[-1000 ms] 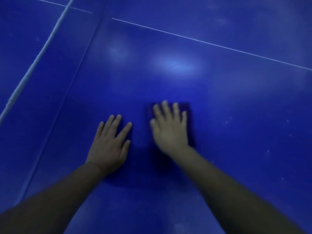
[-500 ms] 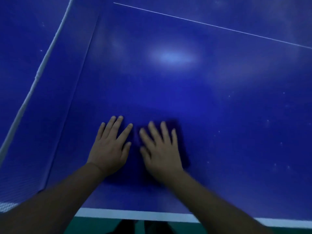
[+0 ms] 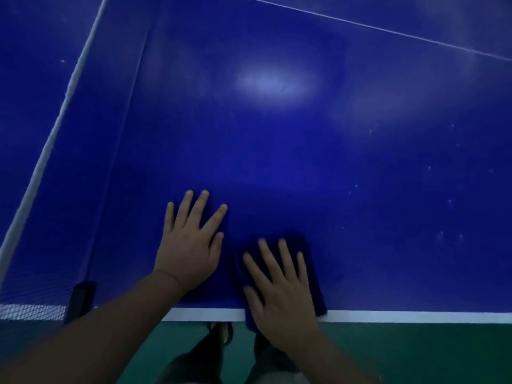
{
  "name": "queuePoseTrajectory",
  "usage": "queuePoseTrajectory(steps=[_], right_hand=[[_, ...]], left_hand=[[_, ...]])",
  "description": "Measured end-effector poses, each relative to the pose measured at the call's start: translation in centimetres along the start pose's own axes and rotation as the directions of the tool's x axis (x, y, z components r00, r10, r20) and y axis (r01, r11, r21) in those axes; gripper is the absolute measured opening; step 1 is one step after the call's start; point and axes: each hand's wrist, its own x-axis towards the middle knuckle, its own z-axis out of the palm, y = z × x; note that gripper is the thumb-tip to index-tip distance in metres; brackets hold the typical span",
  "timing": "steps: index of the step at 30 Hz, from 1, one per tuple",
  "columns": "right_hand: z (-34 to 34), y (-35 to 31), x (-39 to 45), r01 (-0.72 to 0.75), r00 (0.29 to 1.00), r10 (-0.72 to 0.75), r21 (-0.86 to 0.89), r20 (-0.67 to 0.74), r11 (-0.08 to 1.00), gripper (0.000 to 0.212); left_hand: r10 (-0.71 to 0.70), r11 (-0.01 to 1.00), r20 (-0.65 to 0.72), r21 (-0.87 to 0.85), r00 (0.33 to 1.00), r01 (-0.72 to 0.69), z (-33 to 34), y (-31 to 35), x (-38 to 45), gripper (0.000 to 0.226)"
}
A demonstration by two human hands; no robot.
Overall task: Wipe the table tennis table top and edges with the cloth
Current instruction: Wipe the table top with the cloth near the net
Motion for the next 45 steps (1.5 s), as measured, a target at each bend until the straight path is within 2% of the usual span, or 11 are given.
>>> queuePoseTrajectory(steps=[4,9,15,18,22,25,28,32,35,41,45], right_hand=[[-1.5,9.1,-2.5,-0.066,0.997,0.068,-0.052,0.029,0.996,0.058],[-2.6,9.3,7.9,-0.497,0.862,0.501,0.067,-0.074,0.865,0.065],[-1.2,9.7,-4.4,0.017,1.000,-0.017,-0.023,-0.002,1.000,0.054],[-2.9,17.9,-3.6,-0.190,0.982,0.190,-0.076,-0.008,0.979,0.060],[-3.8,18.3,6.7,-0.642,0.751,0.650,0.104,-0.118,0.760,0.065],[-2.4,13.9,4.1,-0.191,0.978,0.189,-0.018,-0.092,0.981,0.059],[-2.5,17.4,-4.7,0.190,0.982,-0.187,-0.083,0.042,0.978,0.056],[-4.1,27.2,-0.7,-0.175,0.983,0.174,-0.023,-0.063,0.984,0.057],[-5.3,26.0,8.7,-0.482,0.865,0.487,0.065,-0.124,0.874,0.063],[-4.6,23.8,4.7,0.149,0.989,-0.149,-0.006,-0.003,0.989,0.055],[-6.9,30.8,10.9,-0.198,0.979,0.199,0.020,-0.044,0.980,0.059]], left_hand=[[0.004,1.000,0.005,-0.012,1.000,-0.004,0.5,1.5,-0.7,0.057],[-0.013,1.000,0.021,-0.006,1.000,0.013,0.8,3.7,0.3,0.058],[0.136,0.990,0.022,0.026,0.991,-0.136,2.0,8.6,1.4,0.057],[0.066,0.997,0.035,0.025,0.997,-0.067,2.4,10.2,2.0,0.056],[0.026,0.998,0.055,0.048,0.998,-0.029,2.7,11.5,3.4,0.057],[0.001,0.998,0.042,0.070,0.999,-0.004,2.6,12.5,4.3,0.058],[-0.025,0.996,0.040,0.084,0.999,0.022,2.5,13.7,5.3,0.058],[-0.072,0.994,0.059,0.085,0.996,0.067,2.7,15.3,7.0,0.059],[-0.082,0.994,0.045,0.082,0.996,0.078,2.7,16.4,8.4,0.060],[-0.070,0.994,0.038,0.083,0.997,0.067,2.4,18.5,12.1,0.060],[-0.060,0.996,0.055,0.071,0.997,0.056,2.5,18.3,13.5,0.060]])
